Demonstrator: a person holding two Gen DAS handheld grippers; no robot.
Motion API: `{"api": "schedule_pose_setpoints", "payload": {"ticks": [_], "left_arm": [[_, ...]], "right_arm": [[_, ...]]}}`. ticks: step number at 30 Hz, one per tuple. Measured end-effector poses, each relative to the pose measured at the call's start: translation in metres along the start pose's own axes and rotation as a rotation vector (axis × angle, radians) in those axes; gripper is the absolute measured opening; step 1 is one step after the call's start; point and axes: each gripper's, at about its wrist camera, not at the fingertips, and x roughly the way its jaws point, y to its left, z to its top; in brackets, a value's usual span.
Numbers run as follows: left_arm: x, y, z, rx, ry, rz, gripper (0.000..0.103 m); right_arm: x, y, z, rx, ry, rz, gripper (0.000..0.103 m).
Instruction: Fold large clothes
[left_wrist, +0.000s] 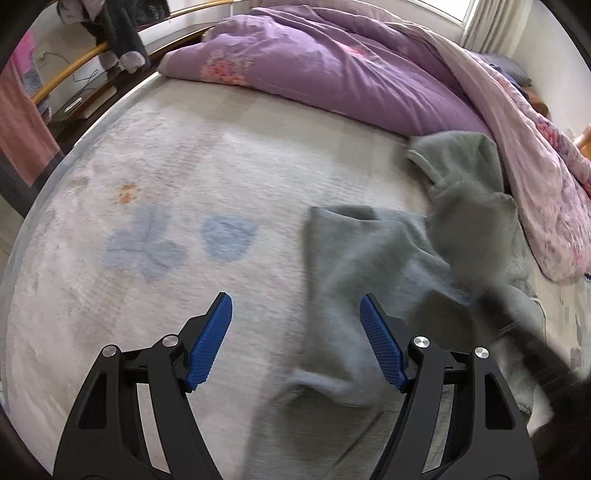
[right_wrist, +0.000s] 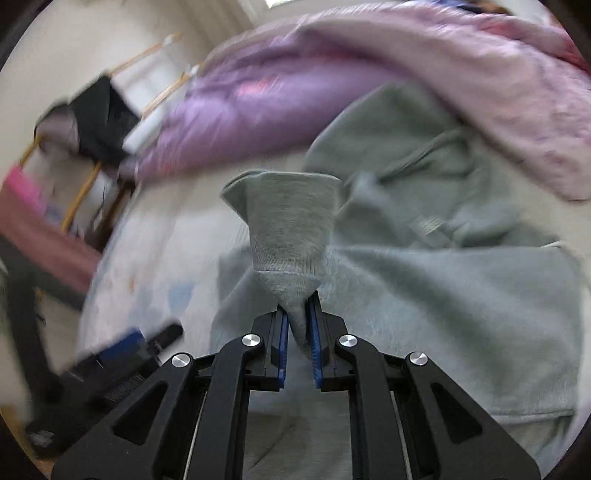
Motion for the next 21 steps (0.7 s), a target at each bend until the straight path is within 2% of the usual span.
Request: {"api": "schedule_pose_setpoints", "payload": {"ticks": [1,2,3,4,6,7,10,13,16,19,21], "left_arm": [[0.0,0.005,0.0,-0.01,-0.002,0.002,0.073],[0.0,0.011,0.001,-0.024,-0.004,0.001,0.073],[-0.001,0.014,0.001,-0.033,-0.005,0.001,0.073],[-0.001,0.018,0.002,-0.049,-0.01,0.001,0.073],[-0.004,0.023,0.003,-0.075,-0.013,-0.014,0.073],[-0.005,0.024,0.004,-0.087,-0.017,-0.023,0.075],[-0.009,0.021,0.009,-0.1,-0.023,-0.062,0.075],[-0.005,0.006,0.016,-0.094,-0.006,-0.099,0.075],[0.001,-0.021,0.031,-0.067,-0.007,-0.169,0.075],[0.015,-0.062,0.057,0.008,0.025,-0.246,0.076],[0.03,-0.082,0.073,0.016,0.045,-0.273,0.076]], "right_arm": [[0.012,0.004,-0.004,-0.006,0.032,0.001,0.014],[0.025,0.007,-0.008,-0.017,0.083,0.013,0.021],[0.035,0.005,-0.011,0.0,0.122,0.06,0.032],[0.038,0.007,-0.013,0.009,0.135,0.087,0.035],[0.036,0.007,-0.015,-0.002,0.156,0.116,0.053],[0.031,0.002,-0.012,0.013,0.155,0.142,0.057],[-0.001,-0.015,0.001,0.034,0.126,0.15,0.058],[-0.028,-0.053,0.027,0.059,0.068,0.046,0.059],[-0.041,-0.103,0.071,0.111,0.018,-0.064,0.059],[-0.053,-0.141,0.098,0.126,-0.032,-0.119,0.059],[-0.049,-0.16,0.118,0.108,-0.044,-0.165,0.06]]}}
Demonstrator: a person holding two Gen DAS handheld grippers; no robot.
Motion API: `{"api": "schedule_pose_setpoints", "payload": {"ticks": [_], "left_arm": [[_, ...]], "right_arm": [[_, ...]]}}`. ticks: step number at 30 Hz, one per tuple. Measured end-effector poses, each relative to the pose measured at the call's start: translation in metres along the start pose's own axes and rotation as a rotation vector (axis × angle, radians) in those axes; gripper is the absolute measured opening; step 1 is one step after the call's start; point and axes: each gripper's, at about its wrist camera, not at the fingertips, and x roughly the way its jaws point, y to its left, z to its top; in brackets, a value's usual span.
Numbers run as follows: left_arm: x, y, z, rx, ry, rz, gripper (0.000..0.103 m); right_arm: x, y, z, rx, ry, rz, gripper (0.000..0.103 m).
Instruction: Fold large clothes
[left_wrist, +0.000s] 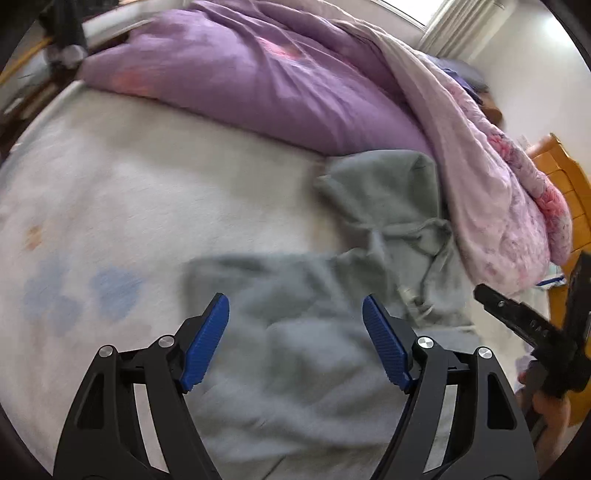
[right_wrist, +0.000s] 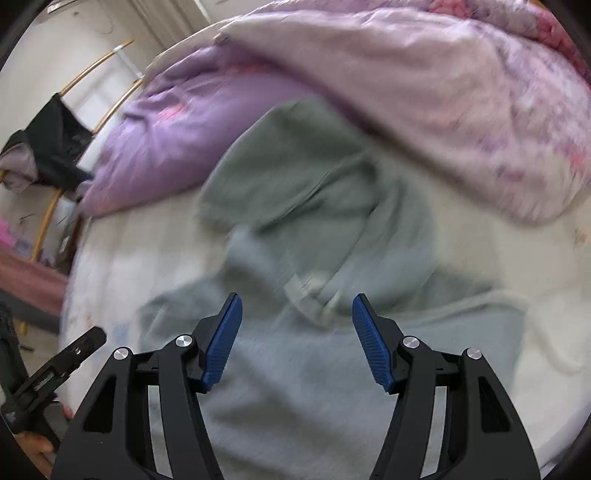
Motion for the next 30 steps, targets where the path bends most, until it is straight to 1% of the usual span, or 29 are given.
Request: {"api": "schedule_pose_setpoints", "payload": {"ticks": [1,2,4,6,8,9,10,11,12,13,14,15,16,19,20,21,22,23,24,26,29,30], "left_arm": [[0.013,-0.011,0.012,0.013,0.012,-0.023,0.076],[0.02,-0.016,0.018,0.022,0.015,-0.039,0.076],[0.05,-0.029,0.038,0.025,0.022,-0.014,0.076],[0.075,-0.03,0.052,0.008,0.04,-0.003,0.076],[0.097,-0.03,0.065,-0.005,0.065,0.021,0.076],[0.108,-0.029,0.073,-0.012,0.069,0.029,0.076],[0.118,-0.027,0.081,-0.02,0.066,0.024,0.076],[0.123,-0.025,0.085,-0.029,0.063,0.019,0.076],[0.134,-0.023,0.092,-0.046,0.067,0.008,0.076],[0.142,-0.023,0.095,-0.055,0.072,0.011,0.076],[0.151,-0.024,0.098,-0.055,0.074,0.015,0.076],[0.162,-0.028,0.101,-0.041,0.086,0.012,0.076],[0.171,-0.032,0.102,-0.023,0.094,0.026,0.076],[0.192,-0.042,0.101,0.028,0.086,0.071,0.076],[0.196,-0.044,0.101,0.046,0.078,0.083,0.075],[0.197,-0.047,0.102,0.065,0.069,0.09,0.066],[0.197,-0.051,0.102,0.093,0.053,0.084,0.032],[0.195,-0.056,0.103,0.118,0.051,0.058,0.021],[0.19,-0.062,0.103,0.137,0.025,0.078,0.006],[0.17,-0.07,0.102,0.161,-0.042,0.062,0.006],[0.123,-0.076,0.089,0.164,-0.143,-0.003,0.006],[0.104,-0.077,0.08,0.16,-0.167,-0.037,0.006]], "right_arm": [[0.005,-0.009,0.004,-0.005,-0.002,-0.011,0.06],[0.011,-0.011,0.008,-0.003,0.002,-0.015,0.061],[0.025,-0.031,0.02,0.03,0.0,-0.013,0.062],[0.042,-0.046,0.033,0.041,0.008,-0.047,0.067],[0.054,-0.055,0.042,0.04,0.002,-0.065,0.067],[0.06,-0.06,0.047,0.039,-0.001,-0.053,0.068],[0.064,-0.061,0.049,0.025,-0.014,-0.045,0.069],[0.069,-0.06,0.048,-0.017,-0.029,-0.063,0.07],[0.08,-0.058,0.047,-0.064,-0.013,-0.106,0.071],[0.087,-0.06,0.046,-0.068,-0.007,-0.117,0.071],[0.092,-0.064,0.045,-0.052,-0.021,-0.108,0.071],[0.095,-0.07,0.044,-0.027,-0.044,-0.129,0.072],[0.098,-0.076,0.043,-0.005,-0.05,-0.132,0.073],[0.115,-0.089,0.037,0.048,-0.023,-0.079,0.074],[0.115,-0.09,0.037,0.044,-0.043,-0.077,0.07],[0.112,-0.09,0.037,0.028,-0.072,-0.068,0.056],[0.111,-0.087,0.038,0.014,-0.086,-0.064,0.049],[0.109,-0.084,0.038,-0.005,-0.099,-0.074,0.035],[0.104,-0.082,0.038,-0.015,-0.119,-0.078,0.022],[0.09,-0.079,0.039,-0.007,-0.155,-0.055,0.017],[0.06,-0.073,0.038,-0.004,-0.225,-0.017,0.015],[0.052,-0.072,0.035,0.0,-0.237,-0.003,0.015]]}}
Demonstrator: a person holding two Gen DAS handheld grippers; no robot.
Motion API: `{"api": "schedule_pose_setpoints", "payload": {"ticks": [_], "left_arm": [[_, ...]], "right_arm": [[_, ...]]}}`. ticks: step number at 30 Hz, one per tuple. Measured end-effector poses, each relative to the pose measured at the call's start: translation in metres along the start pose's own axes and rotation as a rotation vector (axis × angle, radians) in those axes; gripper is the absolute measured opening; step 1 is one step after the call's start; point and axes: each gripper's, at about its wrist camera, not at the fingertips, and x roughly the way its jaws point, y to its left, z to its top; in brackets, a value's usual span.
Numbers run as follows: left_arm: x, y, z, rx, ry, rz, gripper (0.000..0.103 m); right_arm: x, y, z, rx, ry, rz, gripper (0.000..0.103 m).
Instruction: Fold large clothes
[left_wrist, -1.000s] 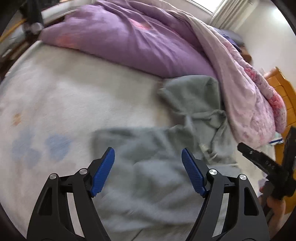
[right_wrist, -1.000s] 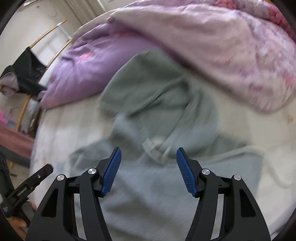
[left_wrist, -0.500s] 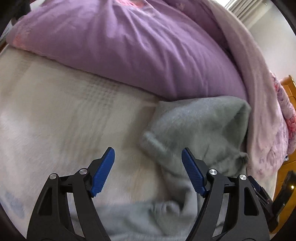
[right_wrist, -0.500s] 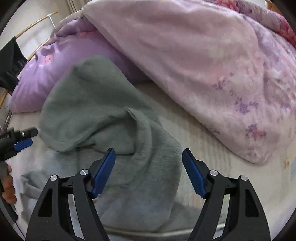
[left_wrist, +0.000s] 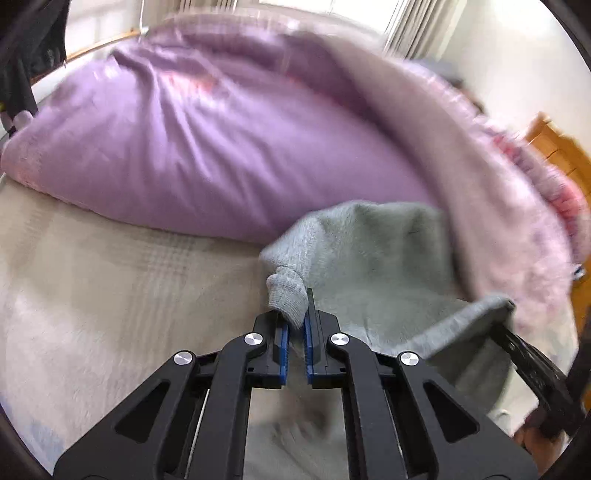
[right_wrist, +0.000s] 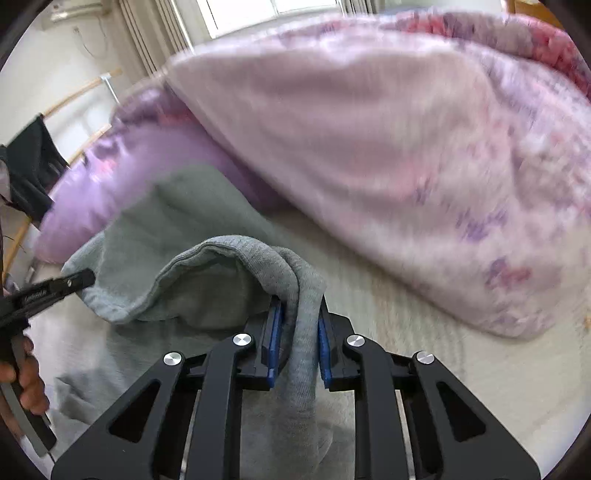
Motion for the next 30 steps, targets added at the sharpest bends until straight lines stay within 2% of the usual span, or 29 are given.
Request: {"api": "schedule_pose_setpoints", "payload": {"ticks": [3,5,7,9,11,13,14,15,19,21,23,24,25,27,28,29,30], "left_arm": [[-0.056,-0.011,-0.025,0.014,-0.064,-0.025,0.006],[-0.085,-0.013,-0.045,-0.004,-0.073,-0.051,0.006],[-0.121,-0.014,-0.073,0.002,-0.084,-0.047,0.006],[-0.148,-0.009,-0.104,-0.02,-0.062,-0.055,0.006],[-0.163,-0.005,-0.135,-0.051,-0.019,-0.052,0.006],[-0.172,0.003,-0.171,-0.092,0.037,-0.044,0.007],[-0.174,0.007,-0.187,-0.108,0.074,-0.029,0.007],[-0.176,0.012,-0.208,-0.143,0.112,-0.007,0.007],[-0.167,0.033,-0.256,-0.216,0.297,0.021,0.009],[-0.168,0.035,-0.271,-0.224,0.335,0.04,0.019],[-0.177,0.034,-0.28,-0.226,0.34,0.059,0.021],[-0.185,0.034,-0.282,-0.225,0.325,0.049,0.027],[-0.191,0.032,-0.283,-0.219,0.318,0.053,0.039],[-0.203,0.031,-0.28,-0.216,0.302,0.054,0.041],[-0.209,0.03,-0.278,-0.22,0.292,0.045,0.042],[-0.213,0.03,-0.275,-0.217,0.279,0.047,0.045],[-0.216,0.031,-0.271,-0.21,0.264,0.05,0.048]], "right_arm": [[-0.044,0.002,-0.006,-0.004,-0.017,0.039,0.015],[-0.068,0.0,-0.014,-0.003,-0.02,0.048,0.015],[-0.093,-0.003,-0.029,-0.015,0.012,0.047,0.015],[-0.121,-0.016,-0.056,0.008,0.054,0.071,0.016],[-0.128,-0.018,-0.077,0.019,0.116,0.036,0.019],[-0.14,-0.029,-0.11,0.04,0.187,0.003,0.032],[-0.143,-0.032,-0.122,0.046,0.22,-0.033,0.043],[-0.148,-0.036,-0.133,0.051,0.247,-0.051,0.048],[-0.177,-0.04,-0.154,0.08,0.283,-0.066,0.05],[-0.191,-0.024,-0.15,0.067,0.26,-0.013,0.056],[-0.198,-0.001,-0.142,0.069,0.236,0.072,0.059],[-0.196,0.013,-0.137,0.08,0.22,0.132,0.059],[-0.192,0.026,-0.132,0.079,0.194,0.163,0.059],[-0.181,0.045,-0.127,0.076,0.179,0.211,0.059],[-0.165,0.055,-0.126,0.108,0.192,0.265,0.059],[-0.145,0.064,-0.129,0.137,0.232,0.311,0.054],[-0.124,0.073,-0.136,0.139,0.305,0.312,0.033]]}}
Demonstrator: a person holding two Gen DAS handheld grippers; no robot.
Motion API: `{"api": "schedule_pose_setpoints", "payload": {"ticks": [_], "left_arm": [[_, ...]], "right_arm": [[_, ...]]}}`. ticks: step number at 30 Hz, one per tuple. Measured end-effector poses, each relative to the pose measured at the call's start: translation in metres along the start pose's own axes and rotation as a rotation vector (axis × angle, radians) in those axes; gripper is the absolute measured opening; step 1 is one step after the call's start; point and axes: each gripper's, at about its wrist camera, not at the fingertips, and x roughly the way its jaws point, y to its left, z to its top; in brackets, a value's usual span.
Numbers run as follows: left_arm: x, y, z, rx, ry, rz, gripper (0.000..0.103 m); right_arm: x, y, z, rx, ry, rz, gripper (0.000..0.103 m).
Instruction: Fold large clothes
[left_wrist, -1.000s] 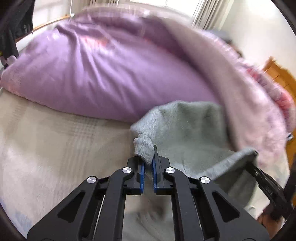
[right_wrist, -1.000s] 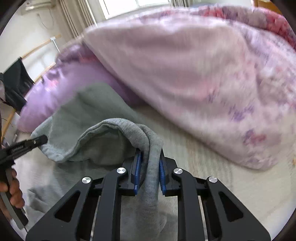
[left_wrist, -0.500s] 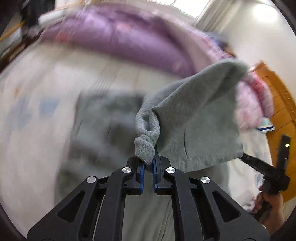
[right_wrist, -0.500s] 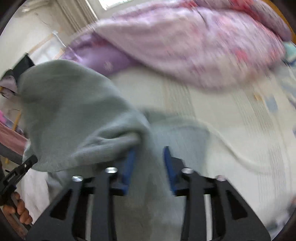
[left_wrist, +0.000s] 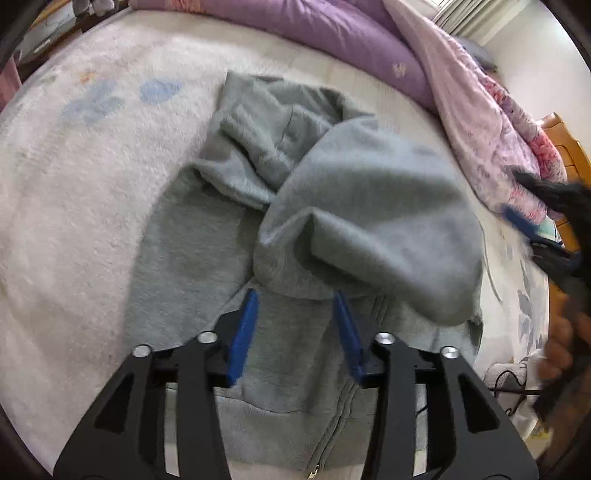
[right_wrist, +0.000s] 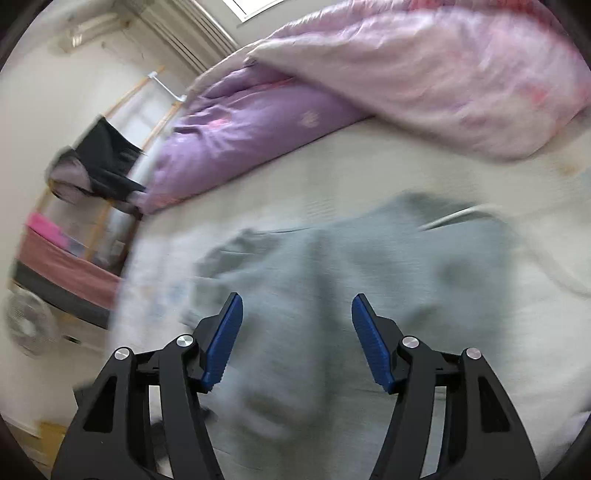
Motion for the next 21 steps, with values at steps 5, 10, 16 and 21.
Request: {"api": "schedule_pose_setpoints", "payload": {"ticks": [5,10,16,21], "left_arm": [[-0.003,-0.001,0.022,0.016,-0.04,0.025,0.057],[0.0,0.011,0.048,-0.005,-0.059,0.036,0.064],[0.008,0.014,0.101,-0.02,-0.068,0.022,0.068],[0.03,-0.005,0.149,-0.039,-0.058,-0.003,0.071]], "right_arm": [[0.069,-0.016,-0.065,0.061,0.255,-0.144,0.001],[0.067,-0.031,-0.078,0.134,0.26,-0.125,0.0],[0.006,-0.032,-0.023,0.096,0.098,-0.101,0.015],[-0.025,-0.059,0.033,0.125,-0.009,-0.165,0.042]]}}
